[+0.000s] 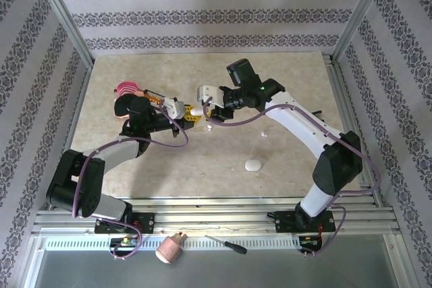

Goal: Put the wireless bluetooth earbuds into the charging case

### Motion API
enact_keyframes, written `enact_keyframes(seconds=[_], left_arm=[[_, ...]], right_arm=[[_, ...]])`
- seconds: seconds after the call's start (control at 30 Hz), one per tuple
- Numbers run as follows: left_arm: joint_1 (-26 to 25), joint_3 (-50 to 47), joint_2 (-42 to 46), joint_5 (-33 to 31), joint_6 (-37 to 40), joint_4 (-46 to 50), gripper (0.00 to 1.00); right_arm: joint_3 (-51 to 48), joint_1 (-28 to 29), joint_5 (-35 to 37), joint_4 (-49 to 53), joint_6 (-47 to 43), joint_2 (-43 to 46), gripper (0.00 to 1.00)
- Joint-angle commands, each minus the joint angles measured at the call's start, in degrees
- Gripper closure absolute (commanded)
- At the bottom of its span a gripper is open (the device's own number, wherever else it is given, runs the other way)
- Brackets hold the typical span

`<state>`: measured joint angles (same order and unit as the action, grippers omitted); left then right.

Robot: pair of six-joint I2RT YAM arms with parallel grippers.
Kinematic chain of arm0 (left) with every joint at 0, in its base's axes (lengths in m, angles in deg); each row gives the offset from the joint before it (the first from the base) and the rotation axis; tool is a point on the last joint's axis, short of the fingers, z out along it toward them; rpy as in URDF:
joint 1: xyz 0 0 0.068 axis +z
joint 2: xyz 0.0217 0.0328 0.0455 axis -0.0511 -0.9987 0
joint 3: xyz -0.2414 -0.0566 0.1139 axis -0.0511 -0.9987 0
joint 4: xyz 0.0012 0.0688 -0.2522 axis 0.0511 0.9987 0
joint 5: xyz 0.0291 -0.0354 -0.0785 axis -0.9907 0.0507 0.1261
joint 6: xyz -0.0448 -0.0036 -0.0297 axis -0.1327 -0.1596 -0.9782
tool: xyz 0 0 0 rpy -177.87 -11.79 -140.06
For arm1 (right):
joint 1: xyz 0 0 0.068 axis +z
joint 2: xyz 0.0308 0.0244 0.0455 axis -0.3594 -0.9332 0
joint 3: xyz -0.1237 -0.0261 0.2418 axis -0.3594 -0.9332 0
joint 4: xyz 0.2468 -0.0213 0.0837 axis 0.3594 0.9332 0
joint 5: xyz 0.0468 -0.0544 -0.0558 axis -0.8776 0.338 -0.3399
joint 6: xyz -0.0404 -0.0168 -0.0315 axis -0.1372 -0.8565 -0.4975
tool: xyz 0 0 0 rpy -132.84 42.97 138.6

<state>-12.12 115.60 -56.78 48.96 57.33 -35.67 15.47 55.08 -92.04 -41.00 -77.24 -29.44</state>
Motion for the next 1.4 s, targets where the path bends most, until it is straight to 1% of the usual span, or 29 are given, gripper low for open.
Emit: enact_keyframes(seconds=[0.0, 0.1, 0.13, 0.17, 0.23, 0.27, 0.4, 0.47, 0.53, 0.6, 0.7, 0.83, 0.93, 0.97, 1.03, 1.2, 1.27, 1.37], left_arm=[[-0.6, 1.4, 0.3, 1.9, -1.5, -3.2, 0.96], [-0.6, 1.3, 0.2, 1.8, -1.5, -3.2, 0.96], [-0.6, 1.3, 0.3, 1.7, -1.5, -3.2, 0.95], [-0.6, 1.3, 0.2, 1.7, -1.5, -3.2, 0.93], [-0.6, 1.3, 0.1, 1.5, -1.5, -3.1, 0.91], [-0.7, 1.3, 0.2, 1.4, -1.5, -3.0, 0.91], [-0.6, 0.8, 0.6, 0.4, -1.2, -3.0, 0.81], [-0.6, 0.8, 0.2, 0.0, -0.9, -3.1, 0.75], [-0.5, 0.5, 0.0, -0.6, -1.7, -4.3, 0.64], [-0.5, -0.1, 0.1, -2.1, -2.5, -6.0, 0.47], [-0.6, -1.1, 0.9, -5.2, -2.0, -5.0, 0.3], [-0.6, -3.4, 1.9, -11.8, -1.7, -4.0, 0.18], [-0.5, -5.4, 2.3, -18.5, -1.6, -3.3, 0.14], [-0.5, -6.2, 2.3, -20.5, -1.8, -3.7, 0.12], [-0.6, -7.4, 2.3, -24.0, -2.4, -4.3, 0.09], [-0.5, -7.3, 1.0, -27.2, -5.3, -1.9, 0.07], [-0.5, -7.7, 0.3, -28.3, -7.7, -2.7, 0.07], [-0.5, -8.2, -0.7, -28.5, -9.3, -3.7, 0.07]], right_arm=[[2.5, 0.8, -2.8, 2.3, -1.5, -1.2, 0.56], [3.0, 0.8, -2.5, 3.3, -1.5, -1.6, 0.65], [3.1, 0.8, -2.3, 3.5, -1.6, -1.6, 0.69], [3.1, 0.7, -2.1, 3.8, -1.4, -1.5, 0.71], [2.7, 0.7, -1.6, 3.7, -1.3, -1.2, 0.72], [2.2, 0.6, -1.5, 3.5, -1.2, -0.9, 0.74], [-0.2, 0.1, -0.8, 0.1, 1.5, 0.2, 0.79], [-2.5, -0.3, -0.2, -2.7, 3.7, 1.3, 0.8], [-5.2, -0.9, 0.1, -6.2, 5.7, 2.4, 0.8], [-7.5, -1.5, 0.8, -8.7, 7.7, 3.1, 0.8], [-9.8, -2.7, 1.3, -11.3, 11.6, 3.1, 0.8], [-11.6, -4.4, 1.5, -14.7, 18.1, 1.5, 0.8], [-11.4, -6.1, 2.0, -18.4, 25.3, -2.0, 0.8], [-11.2, -6.6, 3.8, -21.1, 29.8, -3.5, 0.81], [-9.9, -7.4, 5.2, -22.7, 35.3, -6.3, 0.81], [-1.3, -7.4, 8.5, -19.6, 47.4, -15.3, 0.81], [3.7, -7.1, 6.9, -15.8, 49.1, -19.7, 0.79], [9.4, -6.3, 6.6, -14.2, 52.0, -25.7, 0.79]])
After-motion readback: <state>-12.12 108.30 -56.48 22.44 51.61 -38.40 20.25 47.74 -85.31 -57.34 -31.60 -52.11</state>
